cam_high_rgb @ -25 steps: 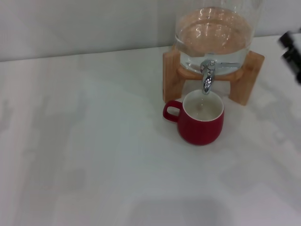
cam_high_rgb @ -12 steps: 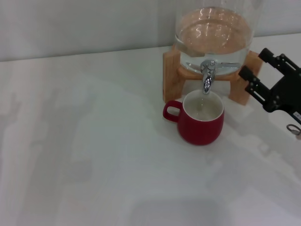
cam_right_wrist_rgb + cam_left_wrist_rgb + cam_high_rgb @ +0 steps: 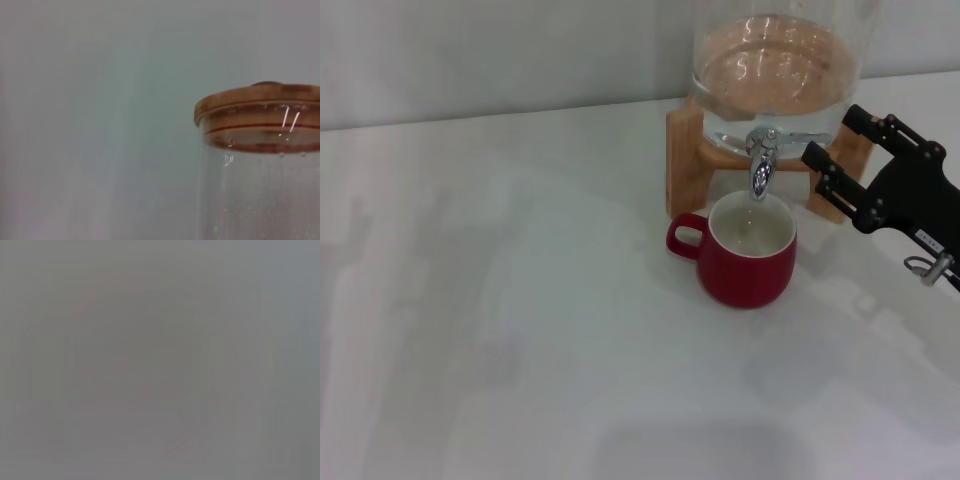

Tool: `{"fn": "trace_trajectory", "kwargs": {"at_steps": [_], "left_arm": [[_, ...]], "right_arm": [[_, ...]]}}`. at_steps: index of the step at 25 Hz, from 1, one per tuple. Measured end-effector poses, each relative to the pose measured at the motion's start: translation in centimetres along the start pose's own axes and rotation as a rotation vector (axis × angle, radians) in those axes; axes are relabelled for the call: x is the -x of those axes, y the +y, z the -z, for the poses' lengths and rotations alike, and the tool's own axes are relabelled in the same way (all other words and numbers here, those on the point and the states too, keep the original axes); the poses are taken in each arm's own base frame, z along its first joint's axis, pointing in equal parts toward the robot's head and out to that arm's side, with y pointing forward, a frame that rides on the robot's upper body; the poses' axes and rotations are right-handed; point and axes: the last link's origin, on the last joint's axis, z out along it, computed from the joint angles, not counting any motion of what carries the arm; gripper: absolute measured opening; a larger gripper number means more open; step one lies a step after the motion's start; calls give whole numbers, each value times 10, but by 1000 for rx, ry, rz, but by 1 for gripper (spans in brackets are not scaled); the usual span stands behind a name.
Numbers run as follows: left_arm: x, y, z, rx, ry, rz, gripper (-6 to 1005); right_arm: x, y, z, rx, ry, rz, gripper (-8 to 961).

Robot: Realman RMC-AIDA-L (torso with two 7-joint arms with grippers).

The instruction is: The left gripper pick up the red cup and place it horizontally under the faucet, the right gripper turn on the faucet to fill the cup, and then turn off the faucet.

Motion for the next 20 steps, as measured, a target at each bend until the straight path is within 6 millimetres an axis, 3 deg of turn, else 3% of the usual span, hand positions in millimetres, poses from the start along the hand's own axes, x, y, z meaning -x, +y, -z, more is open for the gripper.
{"fn": "trace_trajectory", "kwargs": {"at_steps": [20], "left_arm": [[1, 3, 2, 18, -6, -1, 887]], "right_arm": [[-6, 1, -8, 27, 48, 19, 617]]}}
